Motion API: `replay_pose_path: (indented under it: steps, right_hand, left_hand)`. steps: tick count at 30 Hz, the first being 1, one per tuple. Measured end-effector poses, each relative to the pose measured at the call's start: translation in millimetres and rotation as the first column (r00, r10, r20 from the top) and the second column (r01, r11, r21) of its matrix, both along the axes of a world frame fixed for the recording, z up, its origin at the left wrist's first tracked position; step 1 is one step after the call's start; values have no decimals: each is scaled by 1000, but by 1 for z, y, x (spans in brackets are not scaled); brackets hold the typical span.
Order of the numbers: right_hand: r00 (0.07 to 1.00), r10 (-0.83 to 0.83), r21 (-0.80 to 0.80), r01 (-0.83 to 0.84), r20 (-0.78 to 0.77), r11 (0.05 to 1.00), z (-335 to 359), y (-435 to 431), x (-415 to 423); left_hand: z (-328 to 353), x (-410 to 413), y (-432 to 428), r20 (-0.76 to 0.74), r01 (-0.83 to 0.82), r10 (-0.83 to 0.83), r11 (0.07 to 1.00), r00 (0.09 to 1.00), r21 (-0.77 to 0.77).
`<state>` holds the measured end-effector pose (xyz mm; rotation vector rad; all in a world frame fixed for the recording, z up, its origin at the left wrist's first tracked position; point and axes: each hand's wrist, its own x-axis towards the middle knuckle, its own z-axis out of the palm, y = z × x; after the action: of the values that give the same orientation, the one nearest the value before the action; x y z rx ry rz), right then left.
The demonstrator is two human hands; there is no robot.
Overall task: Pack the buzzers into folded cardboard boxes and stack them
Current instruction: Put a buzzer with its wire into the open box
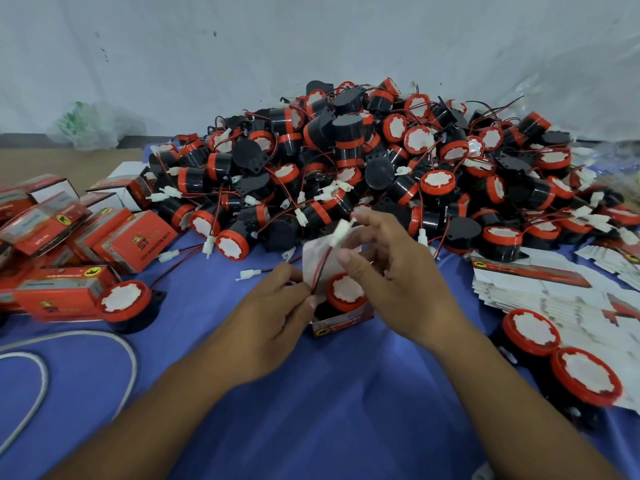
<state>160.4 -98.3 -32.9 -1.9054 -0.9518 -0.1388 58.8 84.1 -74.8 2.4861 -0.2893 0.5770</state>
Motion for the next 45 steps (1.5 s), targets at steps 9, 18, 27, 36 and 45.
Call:
replay_pose_path:
  steps: [9,18,27,36,45]
  right_hand:
    - [988,107,50,-114,114,992,-3,6,-8]
    - [911,229,-470,-45,342,881,-6,4,-2]
    - [907,265,-589,-22,328,807,-2,5,-5]
    - [935,262,-449,-132,240,884,6,5,-16]
    - [916,336,-463,-204,221,863,0,5,-17]
  left_hand:
    - [6,-1,-4,-36,-47,46,998,998,-50]
    - [1,3,-10,126,-229,233,972,964,-49]
    - [6,1,-14,-81,-369,379,797,922,-477]
    - [9,0,-14,-130,-307,294,948,947,-88]
    - [12,-2,-10,-215,-273,206,894,955,-356]
